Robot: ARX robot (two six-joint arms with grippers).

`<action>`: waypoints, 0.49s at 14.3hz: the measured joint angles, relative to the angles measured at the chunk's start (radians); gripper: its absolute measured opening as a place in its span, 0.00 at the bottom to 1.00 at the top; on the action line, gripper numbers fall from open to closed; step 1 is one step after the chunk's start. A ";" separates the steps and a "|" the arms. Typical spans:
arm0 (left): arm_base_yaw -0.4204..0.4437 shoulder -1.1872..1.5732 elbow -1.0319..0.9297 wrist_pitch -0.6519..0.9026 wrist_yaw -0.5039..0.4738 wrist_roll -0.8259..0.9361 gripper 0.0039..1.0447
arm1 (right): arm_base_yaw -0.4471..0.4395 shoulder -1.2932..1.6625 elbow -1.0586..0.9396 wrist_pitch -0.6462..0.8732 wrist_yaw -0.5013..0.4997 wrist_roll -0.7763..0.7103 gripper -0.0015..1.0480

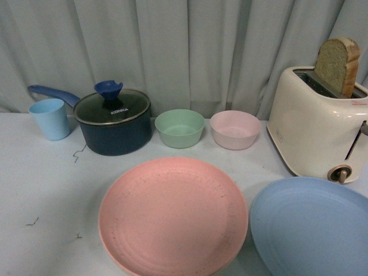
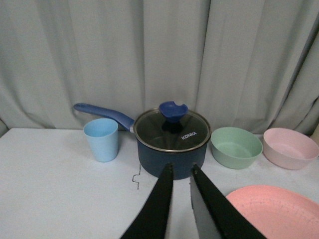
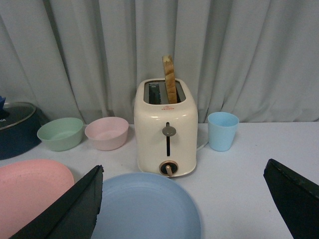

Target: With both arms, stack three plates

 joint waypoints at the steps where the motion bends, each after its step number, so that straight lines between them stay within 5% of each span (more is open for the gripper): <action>1: 0.009 -0.025 -0.009 -0.006 0.008 0.000 0.08 | 0.000 0.000 0.000 0.000 0.000 0.000 0.94; 2: 0.027 -0.070 -0.029 -0.027 0.024 0.001 0.02 | 0.000 0.000 0.000 0.000 0.000 0.000 0.94; 7: 0.142 -0.249 -0.144 -0.108 0.149 0.003 0.01 | 0.000 0.000 0.000 0.000 0.000 0.000 0.94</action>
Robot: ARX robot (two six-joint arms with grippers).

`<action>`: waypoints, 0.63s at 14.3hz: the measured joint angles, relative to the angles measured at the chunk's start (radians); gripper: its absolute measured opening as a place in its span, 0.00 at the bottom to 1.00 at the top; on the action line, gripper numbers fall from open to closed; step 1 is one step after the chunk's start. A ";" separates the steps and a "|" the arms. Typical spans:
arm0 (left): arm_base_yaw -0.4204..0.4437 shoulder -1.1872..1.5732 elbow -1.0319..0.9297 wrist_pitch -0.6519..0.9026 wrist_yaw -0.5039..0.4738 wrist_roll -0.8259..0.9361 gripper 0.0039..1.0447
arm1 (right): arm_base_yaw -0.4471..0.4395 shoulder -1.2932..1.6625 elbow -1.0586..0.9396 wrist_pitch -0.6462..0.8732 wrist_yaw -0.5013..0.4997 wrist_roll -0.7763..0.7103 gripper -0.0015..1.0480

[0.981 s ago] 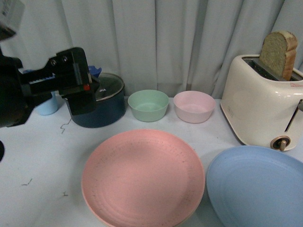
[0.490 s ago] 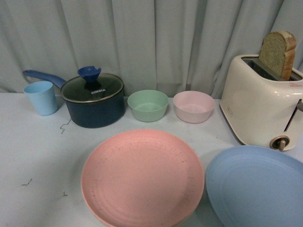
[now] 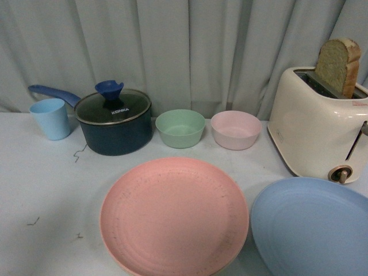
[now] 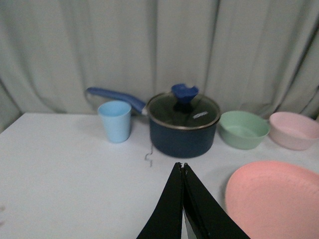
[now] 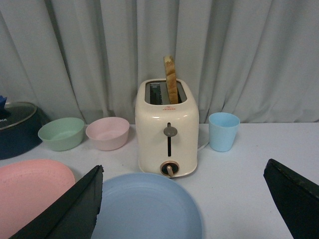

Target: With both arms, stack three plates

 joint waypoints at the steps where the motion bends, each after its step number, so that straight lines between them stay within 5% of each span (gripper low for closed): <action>1: 0.039 -0.041 -0.014 -0.054 0.012 -0.001 0.01 | 0.000 0.000 0.000 -0.001 0.000 0.000 0.94; 9: 0.034 -0.388 -0.014 -0.348 0.027 0.000 0.01 | 0.000 0.000 0.000 0.000 0.000 0.000 0.94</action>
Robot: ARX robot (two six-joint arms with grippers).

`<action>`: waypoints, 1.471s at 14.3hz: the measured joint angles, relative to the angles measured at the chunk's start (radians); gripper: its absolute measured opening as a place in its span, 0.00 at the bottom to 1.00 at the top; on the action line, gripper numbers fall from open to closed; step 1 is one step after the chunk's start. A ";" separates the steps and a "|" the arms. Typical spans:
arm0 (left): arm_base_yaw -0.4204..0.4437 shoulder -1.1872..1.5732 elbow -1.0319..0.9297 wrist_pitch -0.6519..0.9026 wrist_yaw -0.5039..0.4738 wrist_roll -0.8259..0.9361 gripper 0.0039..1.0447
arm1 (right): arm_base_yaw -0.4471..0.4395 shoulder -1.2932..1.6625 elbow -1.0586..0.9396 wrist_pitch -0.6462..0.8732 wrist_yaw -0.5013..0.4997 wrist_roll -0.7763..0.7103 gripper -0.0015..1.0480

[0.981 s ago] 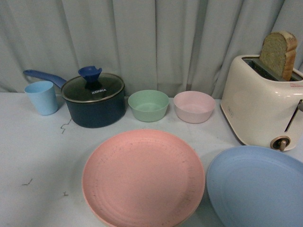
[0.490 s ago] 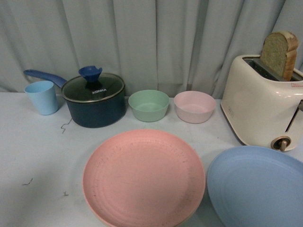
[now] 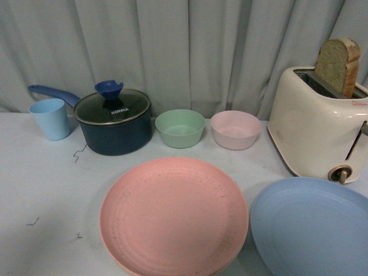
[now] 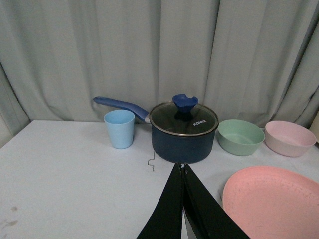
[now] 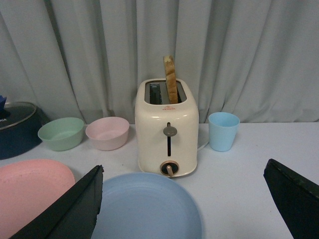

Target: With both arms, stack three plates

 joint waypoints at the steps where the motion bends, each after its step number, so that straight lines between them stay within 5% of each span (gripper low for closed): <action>1: 0.000 -0.037 0.000 -0.038 0.000 0.000 0.01 | 0.000 0.000 0.000 0.000 0.000 0.000 0.94; 9: 0.000 -0.228 0.000 -0.224 0.000 0.000 0.01 | 0.000 0.000 0.000 0.000 0.000 0.000 0.94; 11: 0.000 -0.378 0.001 -0.416 0.000 0.000 0.01 | 0.000 0.000 0.000 0.000 0.000 0.000 0.94; 14: 0.000 -0.397 0.000 -0.409 0.000 0.000 0.01 | 0.000 0.000 0.000 0.000 0.000 0.000 0.94; 17: 0.000 -0.397 0.000 -0.406 0.000 0.000 0.37 | 0.000 0.000 0.000 0.000 0.000 0.000 0.94; 19: 0.000 -0.397 0.000 -0.405 0.000 0.000 0.63 | -0.186 0.197 0.026 0.078 -0.290 0.040 0.94; 21: 0.000 -0.397 0.000 -0.406 0.000 0.000 0.90 | -0.380 0.572 0.075 0.432 -0.428 0.062 0.94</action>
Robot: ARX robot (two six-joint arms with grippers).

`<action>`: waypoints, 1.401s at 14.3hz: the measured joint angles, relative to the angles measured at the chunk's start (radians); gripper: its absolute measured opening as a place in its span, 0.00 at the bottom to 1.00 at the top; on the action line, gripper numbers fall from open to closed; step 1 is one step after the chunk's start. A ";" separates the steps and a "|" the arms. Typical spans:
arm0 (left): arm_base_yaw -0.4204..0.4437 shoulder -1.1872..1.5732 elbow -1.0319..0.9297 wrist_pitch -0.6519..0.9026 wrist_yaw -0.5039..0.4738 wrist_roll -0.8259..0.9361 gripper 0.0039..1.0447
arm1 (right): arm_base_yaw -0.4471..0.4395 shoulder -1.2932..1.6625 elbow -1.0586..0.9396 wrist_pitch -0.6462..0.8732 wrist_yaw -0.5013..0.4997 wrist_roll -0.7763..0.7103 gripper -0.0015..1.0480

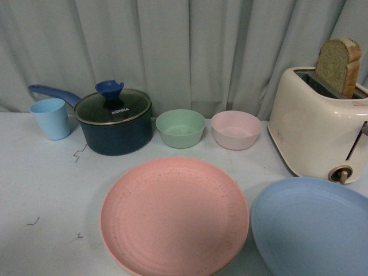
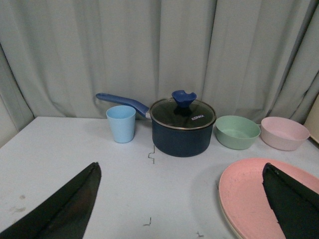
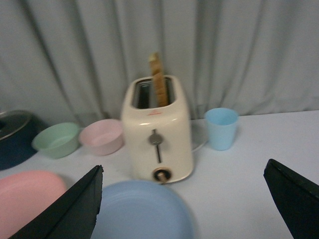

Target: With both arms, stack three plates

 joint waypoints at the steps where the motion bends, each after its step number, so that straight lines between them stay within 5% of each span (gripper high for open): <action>1: 0.000 0.000 0.000 0.000 0.000 0.001 0.95 | -0.043 0.177 0.029 0.143 0.032 0.004 0.94; 3: 0.000 0.000 0.000 0.000 0.000 0.001 0.94 | -0.058 0.520 0.096 0.315 0.118 0.005 0.94; 7: 0.000 0.000 0.000 0.000 0.000 0.001 0.94 | 0.013 1.086 0.247 0.329 0.245 0.001 0.94; 16: 0.000 0.000 0.000 0.000 0.000 0.001 0.94 | 0.180 1.395 0.428 0.212 0.257 0.120 0.94; 17: 0.000 0.000 0.000 0.000 0.000 0.001 0.94 | 0.187 1.400 0.440 0.208 0.257 0.128 0.90; 20: 0.000 0.000 0.000 0.000 0.000 0.001 0.94 | 0.192 1.405 0.445 0.200 0.262 0.138 0.55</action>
